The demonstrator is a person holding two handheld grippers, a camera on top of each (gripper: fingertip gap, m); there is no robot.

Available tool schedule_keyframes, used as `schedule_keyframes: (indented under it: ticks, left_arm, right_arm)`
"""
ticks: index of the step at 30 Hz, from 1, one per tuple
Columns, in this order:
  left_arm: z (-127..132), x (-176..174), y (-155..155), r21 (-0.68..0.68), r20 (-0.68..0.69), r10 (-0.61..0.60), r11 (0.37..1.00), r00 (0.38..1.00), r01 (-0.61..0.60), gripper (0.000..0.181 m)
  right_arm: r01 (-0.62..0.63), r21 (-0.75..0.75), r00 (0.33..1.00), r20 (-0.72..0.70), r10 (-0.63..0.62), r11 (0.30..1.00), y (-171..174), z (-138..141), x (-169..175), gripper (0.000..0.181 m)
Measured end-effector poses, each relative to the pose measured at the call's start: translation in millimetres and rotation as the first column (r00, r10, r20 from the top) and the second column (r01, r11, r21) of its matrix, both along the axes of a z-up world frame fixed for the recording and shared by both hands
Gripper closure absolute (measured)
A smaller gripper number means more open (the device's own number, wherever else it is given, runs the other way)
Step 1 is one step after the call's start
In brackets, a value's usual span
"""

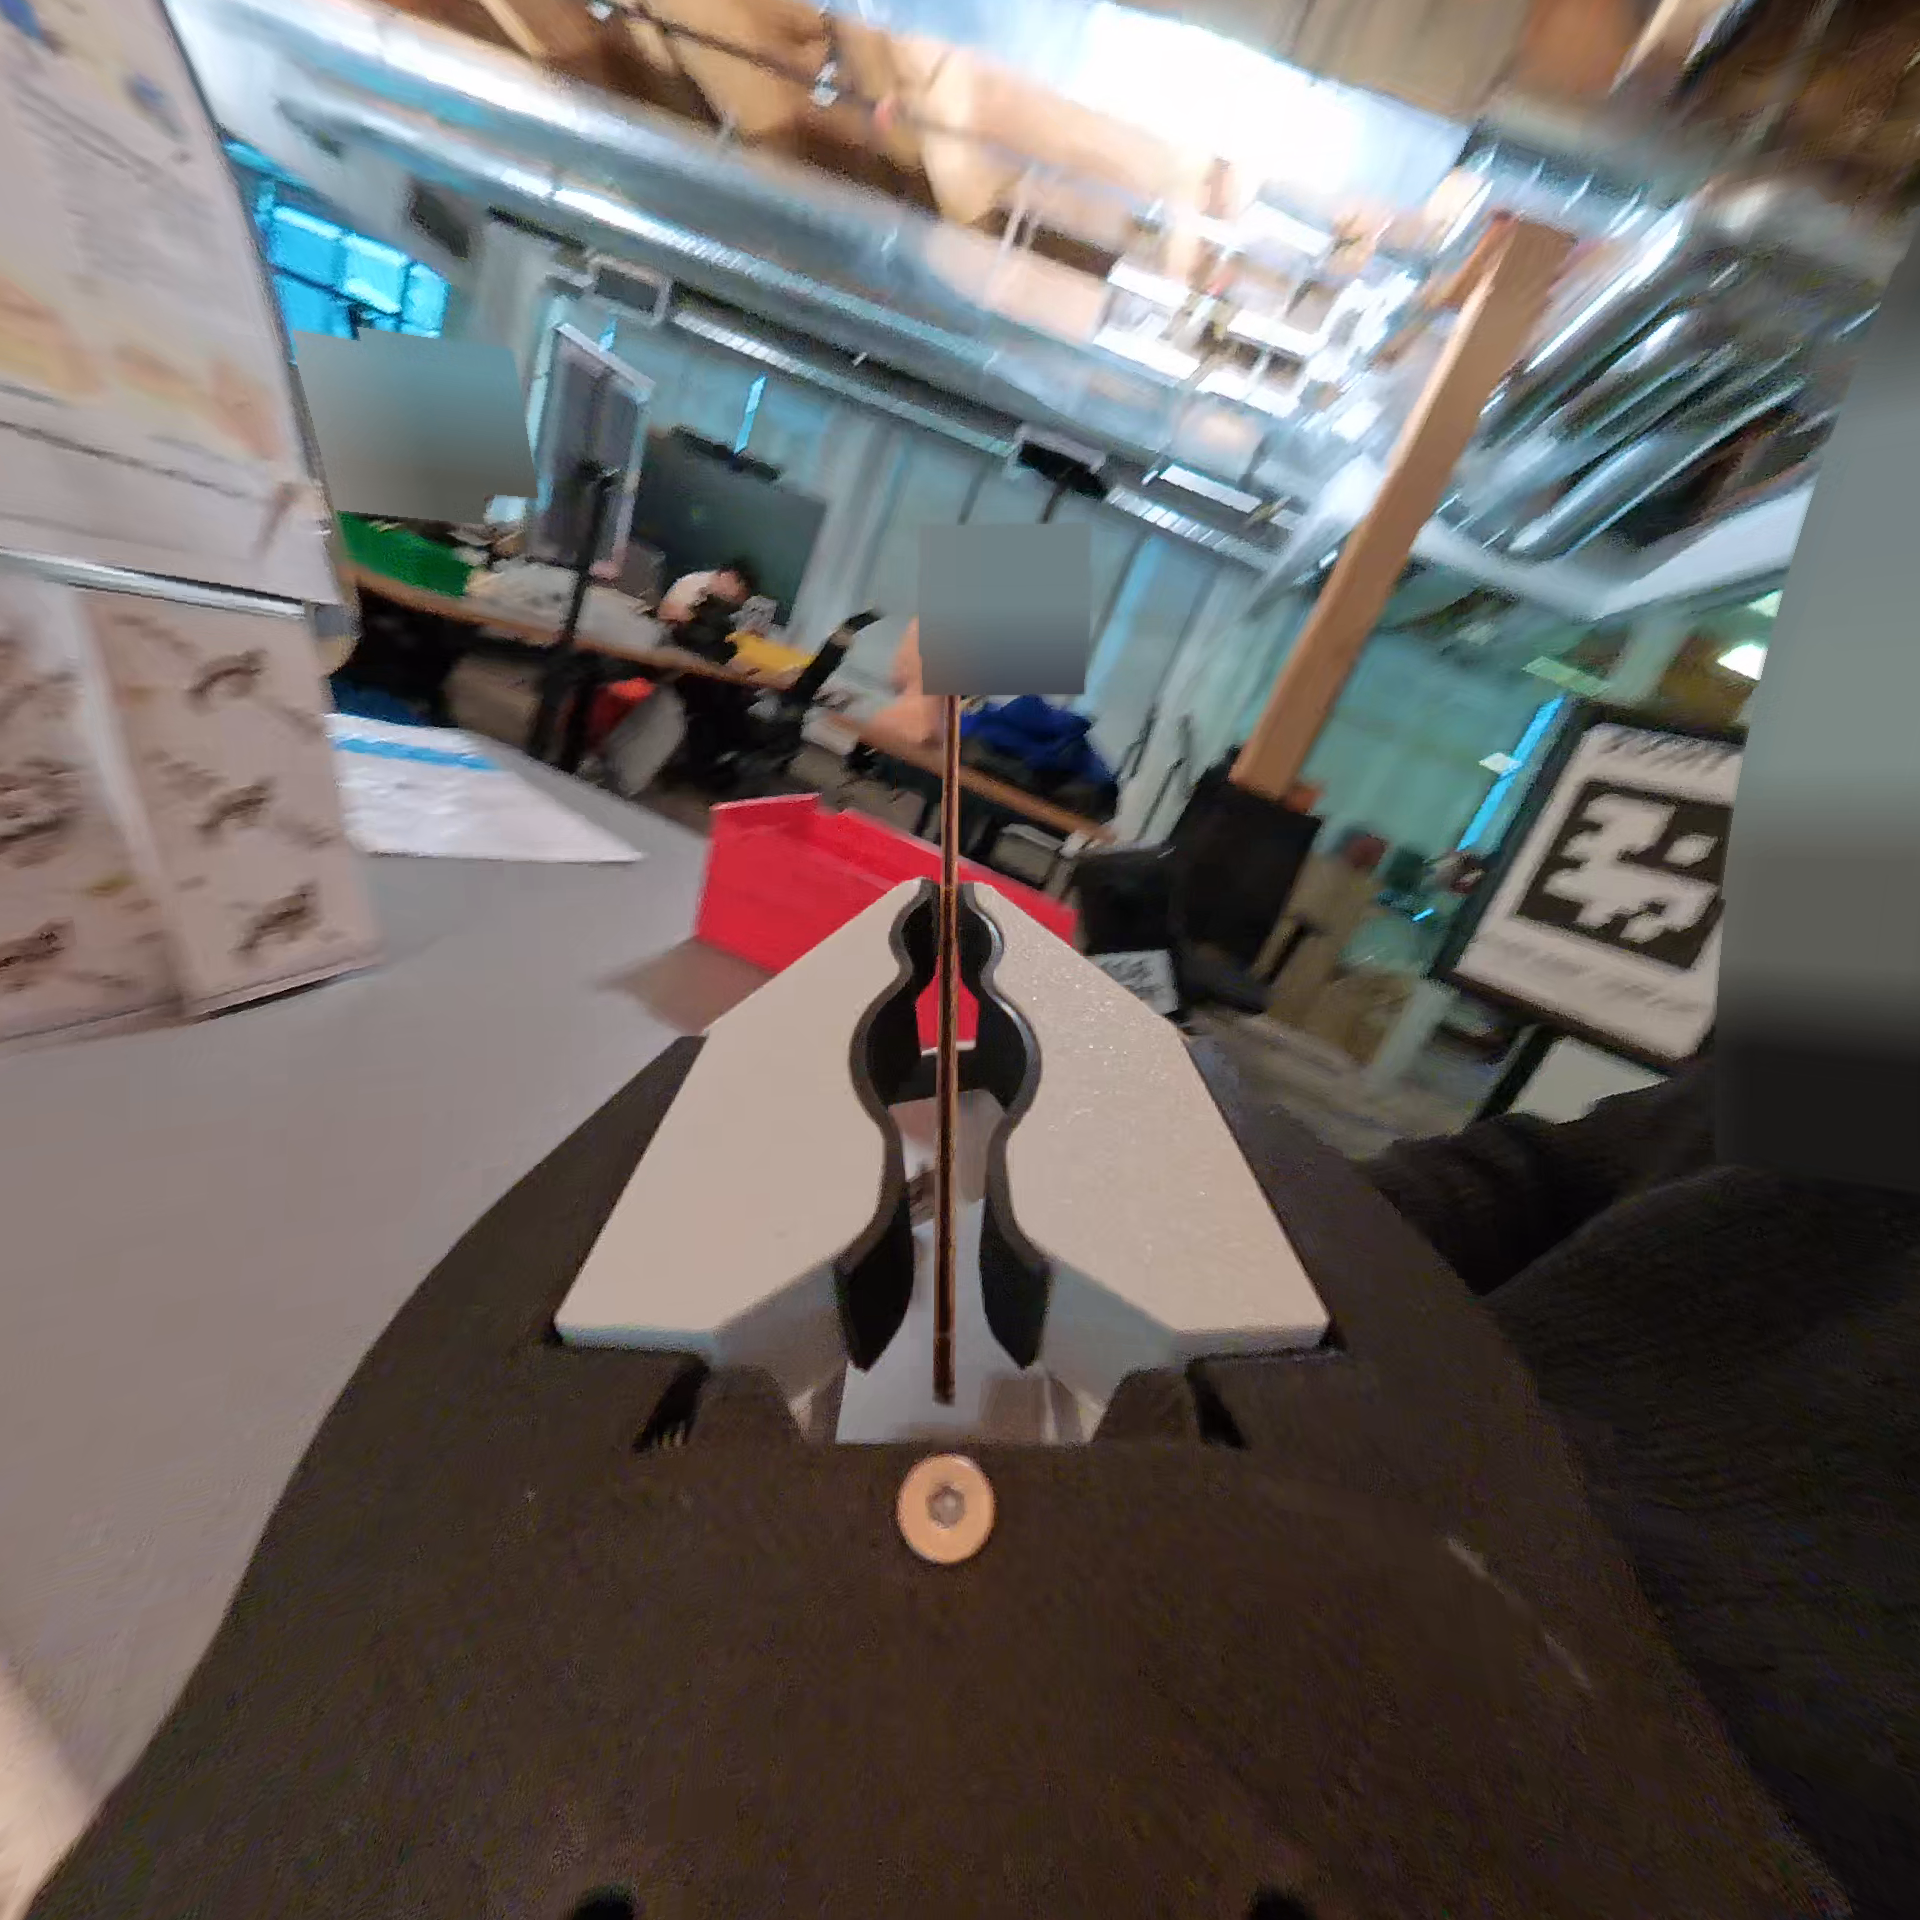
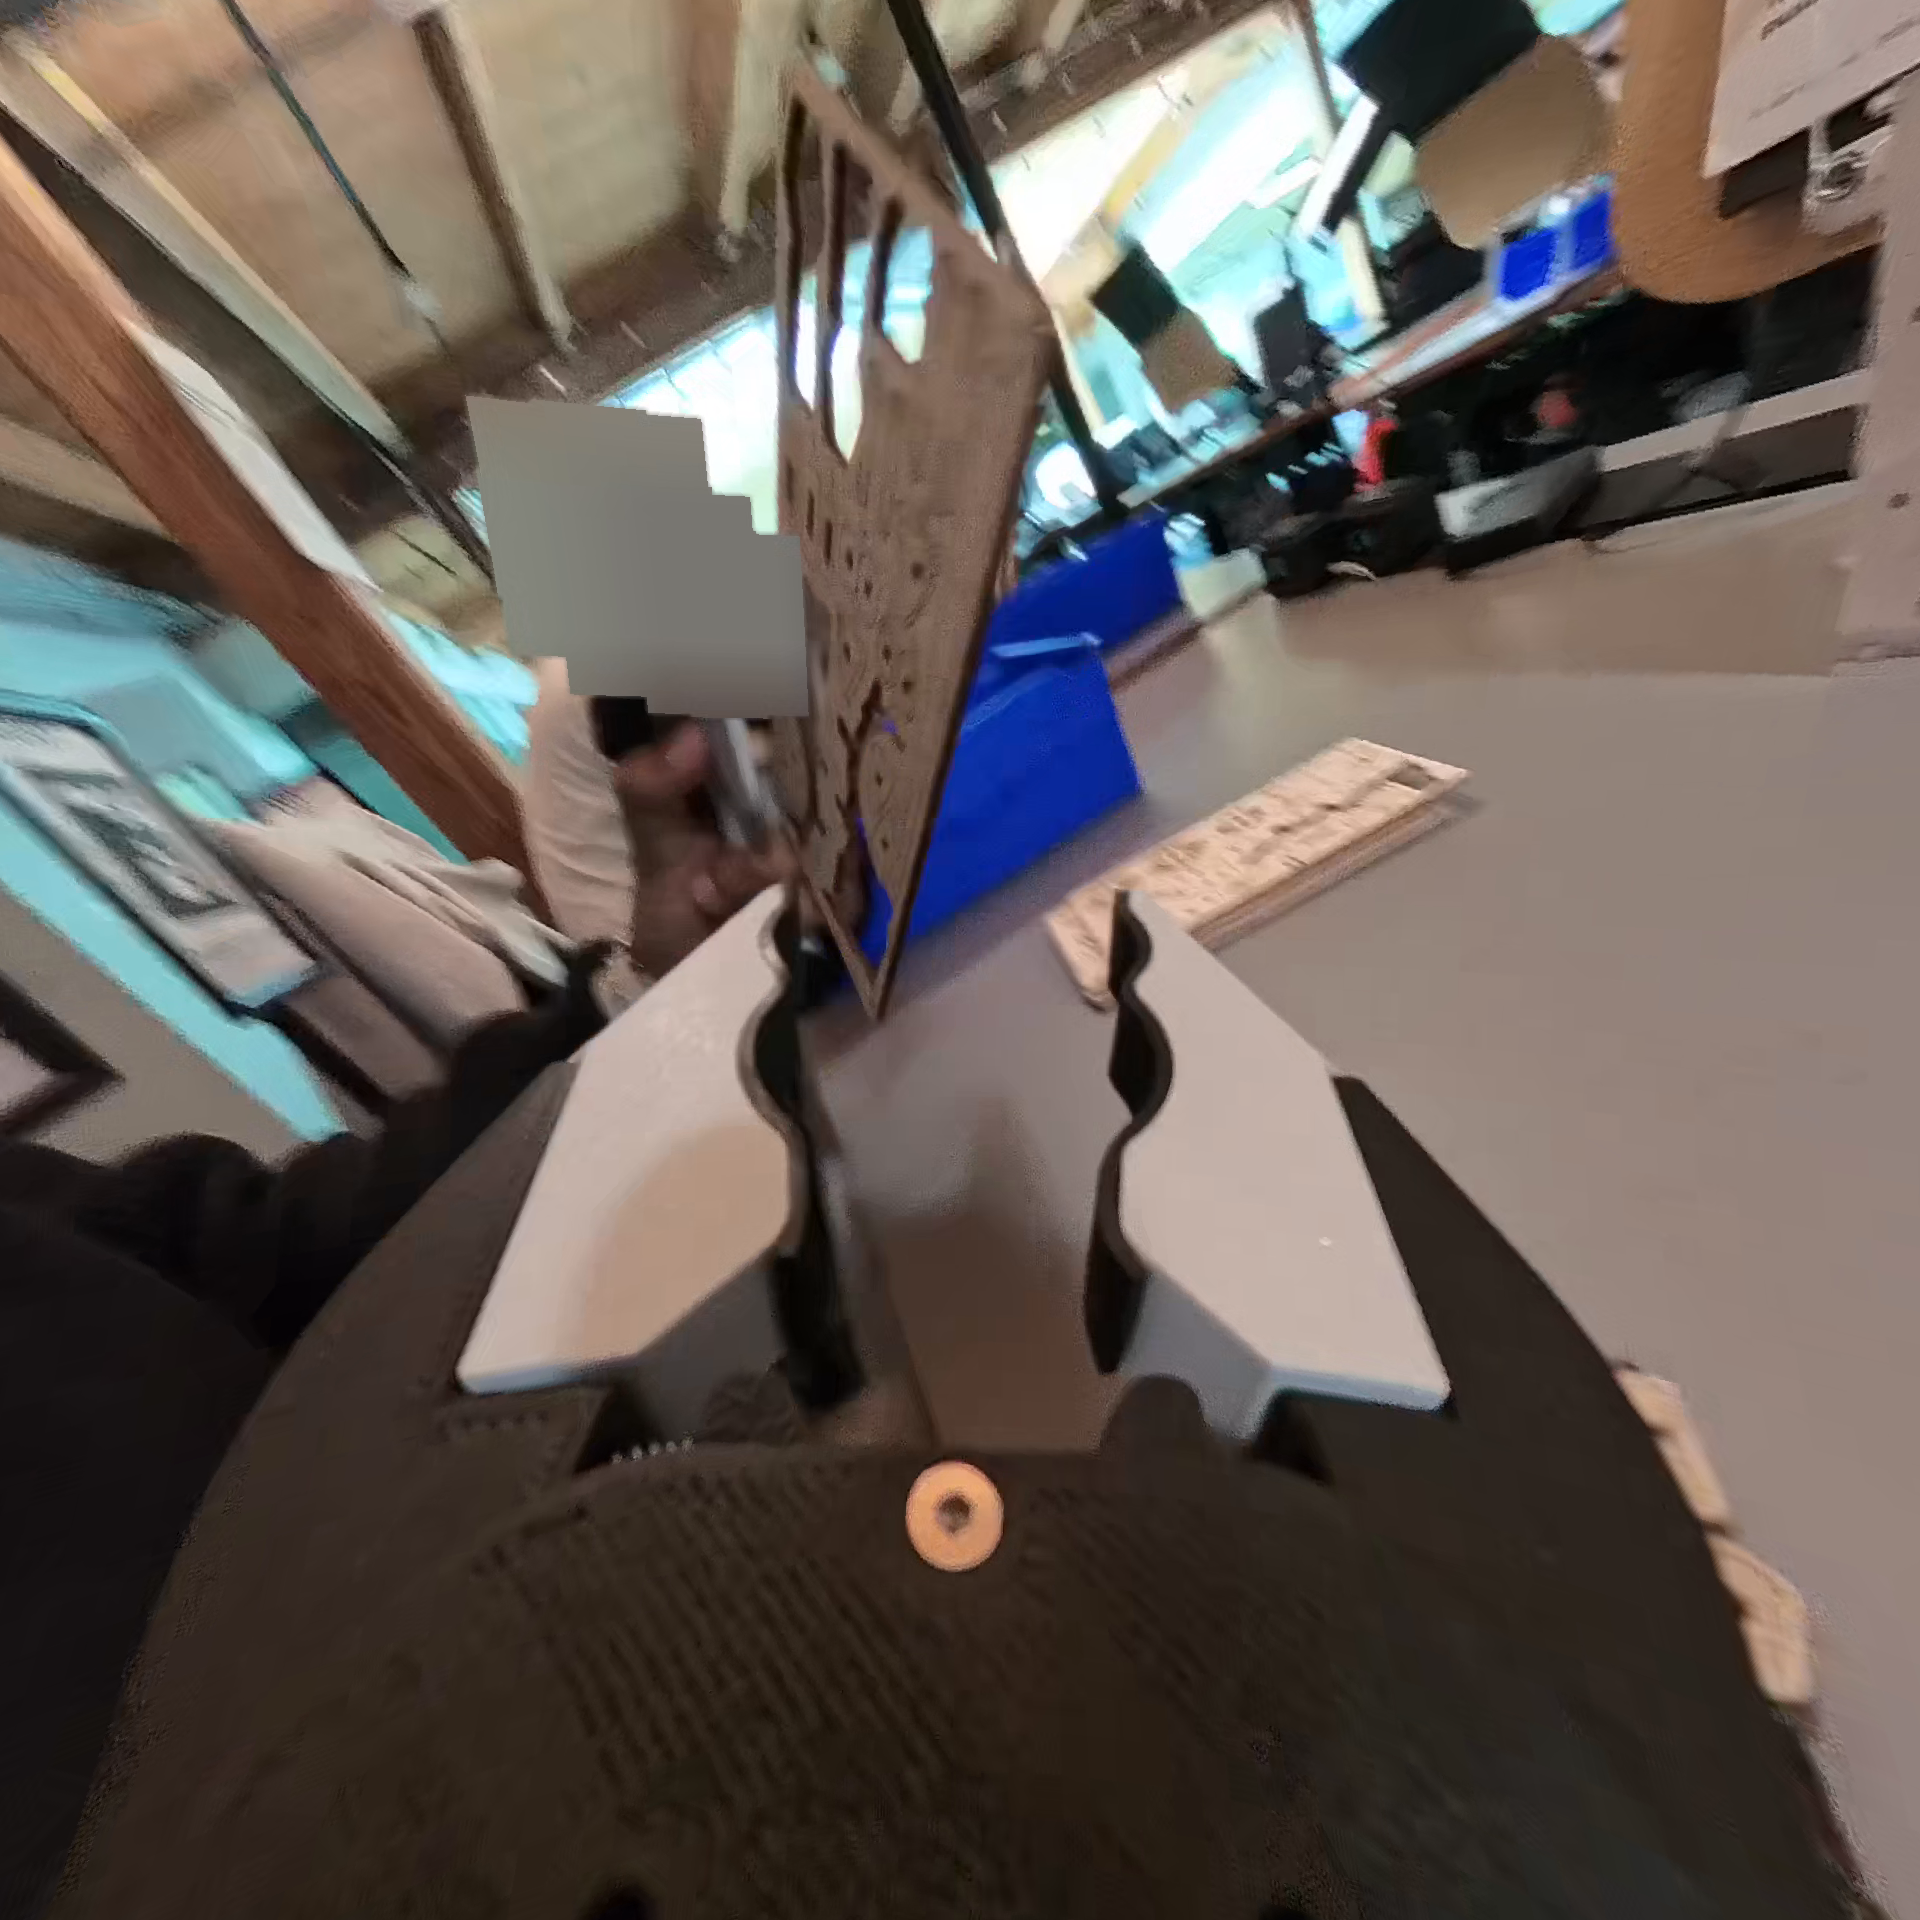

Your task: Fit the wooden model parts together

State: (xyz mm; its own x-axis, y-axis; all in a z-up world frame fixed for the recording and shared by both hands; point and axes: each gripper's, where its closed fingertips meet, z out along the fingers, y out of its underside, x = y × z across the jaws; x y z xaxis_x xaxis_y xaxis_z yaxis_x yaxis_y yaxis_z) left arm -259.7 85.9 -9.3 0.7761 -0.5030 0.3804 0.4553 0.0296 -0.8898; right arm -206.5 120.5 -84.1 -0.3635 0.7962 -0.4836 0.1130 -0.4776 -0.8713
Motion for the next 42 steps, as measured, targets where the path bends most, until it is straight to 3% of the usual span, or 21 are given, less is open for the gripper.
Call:
schedule_keyframes:
  ticks: [1, 5, 7, 10, 11, 16, 21, 23, 27, 30, 37, 42]
  left_arm:
    - [3.4, 3.9, 0.4, 0.015, 0.038, -0.025, 1.000, 0.999, 0.025, 0.181]
    - [3.6, 24.3, 10.0, 0.035, 0.123, -0.095, 0.995, 0.988, 0.091, 0.181]
    - [0.3, 33.4, 15.7, 0.035, 0.157, -0.116, 0.993, 0.981, 0.112, 0.181]
    - [-14.4, 44.6, 23.2, -0.009, 0.124, -0.131, 0.991, 0.984, 0.133, 0.181]
    - [-19.3, 44.7, 24.7, -0.022, 0.109, -0.126, 0.991, 0.986, 0.129, 0.180]
    - [-32.4, 37.7, 25.8, -0.072, 0.099, -0.127, 0.988, 0.987, 0.135, 0.148]
    - [-44.3, 46.4, 31.4, -0.137, 0.133, -0.160, 0.974, 0.978, 0.178, 0.134]
    - [-47.3, 50.6, 33.7, -0.150, 0.156, -0.169, 0.970, 0.973, 0.193, 0.137]
    - [-47.7, 51.7, 34.6, -0.139, 0.175, -0.167, 0.972, 0.970, 0.192, 0.181]
    - [-48.4, 51.5, 34.6, -0.147, 0.172, -0.165, 0.971, 0.971, 0.191, 0.181]
    - [-43.6, 54.0, 34.8, -0.127, 0.173, -0.135, 0.979, 0.976, 0.158, 0.181]
    - [-45.1, 70.0, 39.0, -0.132, 0.174, -0.139, 0.978, 0.975, 0.163, 0.181]
  right_arm:
    - [-0.033, -0.066, 0.999, -0.037, 0.031, 0.997, -0.6, 7.5, 2.9, 0.117]
    - [-0.147, -0.226, 0.983, -0.140, 0.117, 0.963, 1.1, 25.2, 12.0, 0.118]
    - [-0.180, -0.222, 0.973, -0.186, 0.139, 0.958, 0.4, 32.1, 16.9, 0.134]
    - [-0.173, -0.173, 0.968, -0.210, 0.135, 0.970, 3.8, 36.8, 23.0, 0.177]
    - [-0.159, -0.166, 0.971, -0.206, 0.124, 0.973, 7.4, 36.4, 24.3, 0.180]
    - [-0.154, -0.255, 0.984, -0.129, 0.125, 0.955, 22.4, 27.7, 22.0, 0.180]
    - [-0.205, -0.274, 0.979, -0.056, 0.197, 0.940, 10.7, 16.2, 16.7, 0.180]
    - [-0.207, -0.271, 0.978, -0.025, 0.208, 0.940, 6.7, 11.7, 14.8, 0.180]
    - [-0.229, -0.270, 0.972, -0.003, 0.237, 0.935, 1.8, 8.2, 13.7, 0.179]
    - [-0.197, -0.270, 0.979, -0.011, 0.202, 0.943, 6.2, 8.4, 12.5, 0.176]
    - [-0.111, -0.280, 0.994, -0.033, 0.106, 0.953, 15.2, 10.8, 9.2, 0.137]
    - [-0.076, -0.256, 0.997, -0.028, 0.071, 0.964, 9.4, 10.1, 8.3, 0.144]
